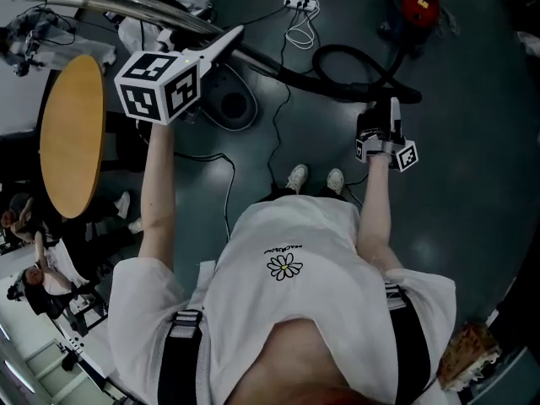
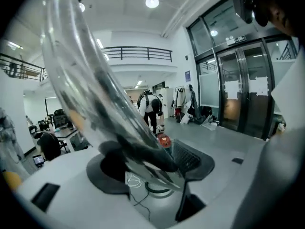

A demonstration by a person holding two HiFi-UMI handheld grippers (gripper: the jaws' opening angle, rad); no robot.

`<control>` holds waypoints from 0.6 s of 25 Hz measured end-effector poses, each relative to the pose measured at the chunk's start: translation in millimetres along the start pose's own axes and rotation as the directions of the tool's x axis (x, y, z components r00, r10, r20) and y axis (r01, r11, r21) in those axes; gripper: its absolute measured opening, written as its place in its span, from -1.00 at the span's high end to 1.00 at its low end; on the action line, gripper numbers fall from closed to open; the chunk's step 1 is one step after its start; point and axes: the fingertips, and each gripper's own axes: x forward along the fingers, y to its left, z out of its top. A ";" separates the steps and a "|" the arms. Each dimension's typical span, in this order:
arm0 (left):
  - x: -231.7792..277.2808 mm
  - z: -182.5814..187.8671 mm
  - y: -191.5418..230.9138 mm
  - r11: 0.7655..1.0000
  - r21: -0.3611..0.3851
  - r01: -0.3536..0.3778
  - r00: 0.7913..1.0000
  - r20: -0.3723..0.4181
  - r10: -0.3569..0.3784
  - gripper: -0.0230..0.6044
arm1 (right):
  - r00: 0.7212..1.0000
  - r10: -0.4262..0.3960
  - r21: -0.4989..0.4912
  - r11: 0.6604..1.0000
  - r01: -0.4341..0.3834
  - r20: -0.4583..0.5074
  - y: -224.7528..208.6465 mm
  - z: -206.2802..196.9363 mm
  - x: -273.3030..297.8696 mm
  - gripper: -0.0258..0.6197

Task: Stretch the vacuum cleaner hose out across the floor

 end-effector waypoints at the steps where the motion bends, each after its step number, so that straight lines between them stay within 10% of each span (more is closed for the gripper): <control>1: -7.5 5.8 1.5 0.998 -0.053 0.028 0.999 0.043 -0.025 0.00 | 0.999 0.003 -0.012 1.000 -0.003 -0.032 -0.1 -3.9 4.9 0.38; 5: -36.0 44.3 -3.1 0.916 -0.342 0.210 0.954 0.277 -0.115 0.44 | 0.989 -0.044 -0.013 0.999 0.042 -0.144 -18.4 -15.5 23.8 0.38; 15: -62.4 89.3 -51.8 0.959 -0.127 0.254 0.930 0.306 -0.206 0.44 | 0.984 -0.088 0.129 0.986 0.109 -0.158 -62.3 -58.5 65.1 0.28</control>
